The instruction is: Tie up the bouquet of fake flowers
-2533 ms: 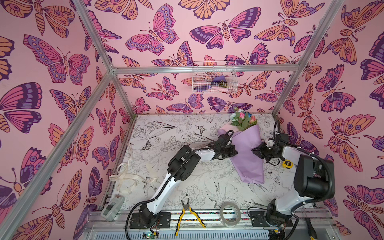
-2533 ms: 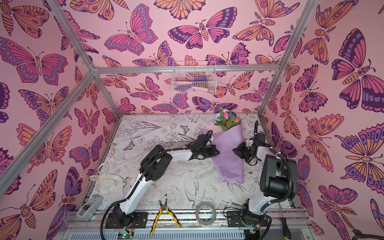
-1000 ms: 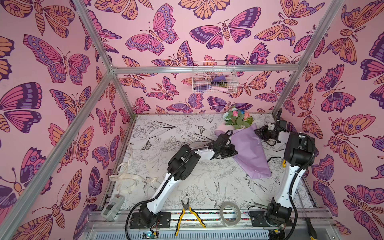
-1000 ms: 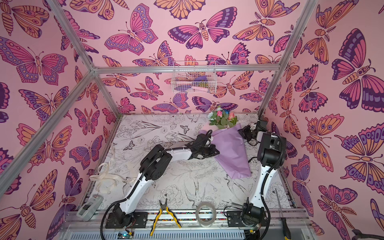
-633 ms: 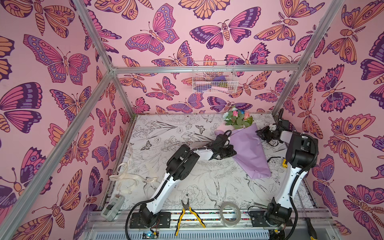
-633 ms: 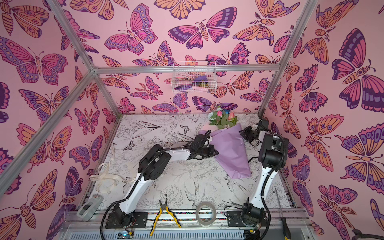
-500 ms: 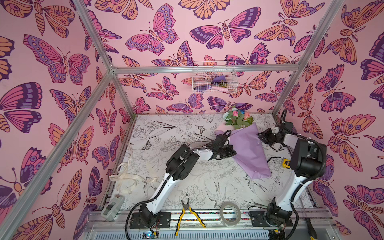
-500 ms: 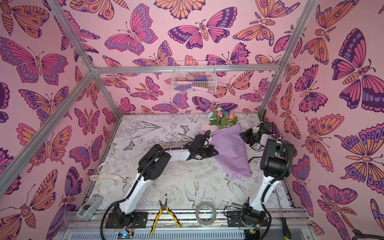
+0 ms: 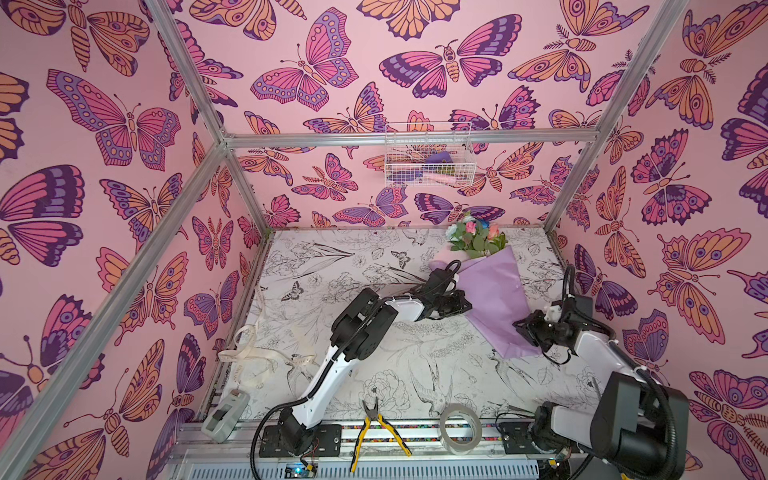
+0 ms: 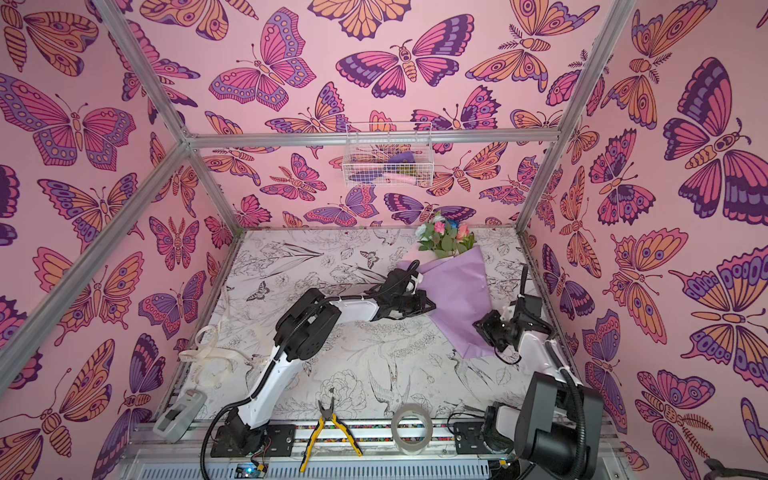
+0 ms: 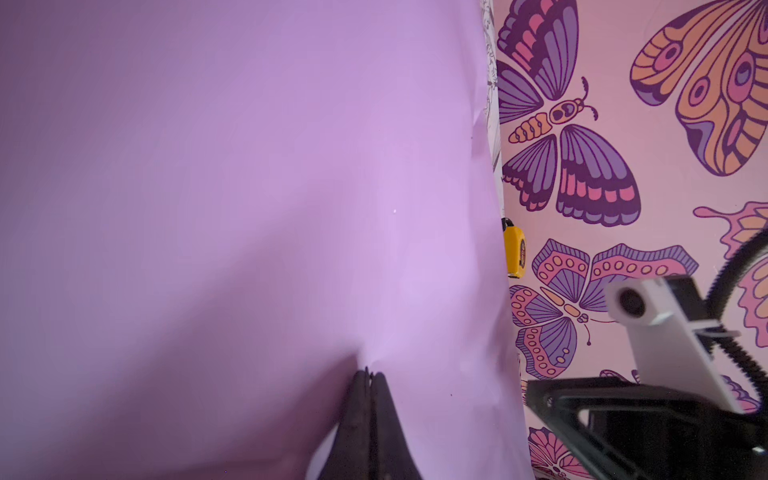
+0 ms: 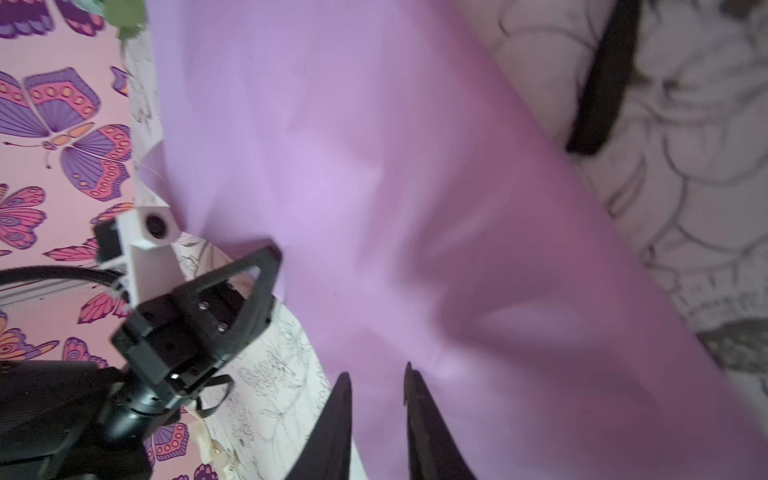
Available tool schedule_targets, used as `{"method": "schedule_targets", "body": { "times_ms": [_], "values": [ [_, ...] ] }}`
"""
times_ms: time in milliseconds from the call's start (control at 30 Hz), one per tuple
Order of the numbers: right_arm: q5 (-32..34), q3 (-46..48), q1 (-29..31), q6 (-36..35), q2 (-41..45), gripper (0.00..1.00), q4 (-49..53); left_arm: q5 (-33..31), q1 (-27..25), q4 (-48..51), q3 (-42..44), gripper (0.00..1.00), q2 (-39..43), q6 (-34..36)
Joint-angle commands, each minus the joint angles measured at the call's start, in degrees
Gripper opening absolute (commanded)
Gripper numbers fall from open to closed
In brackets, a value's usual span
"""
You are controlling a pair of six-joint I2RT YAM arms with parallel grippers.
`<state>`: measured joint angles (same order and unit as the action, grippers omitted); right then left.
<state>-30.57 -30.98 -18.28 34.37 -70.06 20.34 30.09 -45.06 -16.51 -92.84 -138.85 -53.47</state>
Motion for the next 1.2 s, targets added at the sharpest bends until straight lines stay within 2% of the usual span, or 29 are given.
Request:
{"method": "schedule_targets", "body": {
  "times_ms": [0, 200, 467, 767, 900, 1167],
  "values": [
    [2.1, 3.3, 0.0, -2.2, -0.1, 0.24, 2.8, -1.2, 0.8, 4.9, 2.7, 0.00, -0.9, 0.7],
    [2.0, 8.5, 0.7, -0.6, -0.7, 0.23, 0.9, -1.5, 1.2, 4.5, 3.6, 0.00, -0.1, 0.5],
    [4.0, 10.5, 3.3, 2.8, 5.5, 0.22, 2.3, -2.1, 2.9, 3.3, 5.5, 0.00, 1.6, 0.1],
    [9.2, 8.3, 12.9, 8.1, 5.7, 0.22, 1.3, -2.2, 4.6, 1.7, 7.1, 0.00, 3.0, -0.4],
    [11.7, 5.2, 14.2, 7.6, 9.1, 0.22, 6.7, -2.3, 5.5, 0.2, 10.2, 0.07, 7.0, -0.7],
    [16.2, -4.0, 14.5, 2.8, 16.8, 0.30, 19.6, -3.3, 5.9, -1.0, 17.1, 0.25, 20.1, -0.1]
  ]
}}
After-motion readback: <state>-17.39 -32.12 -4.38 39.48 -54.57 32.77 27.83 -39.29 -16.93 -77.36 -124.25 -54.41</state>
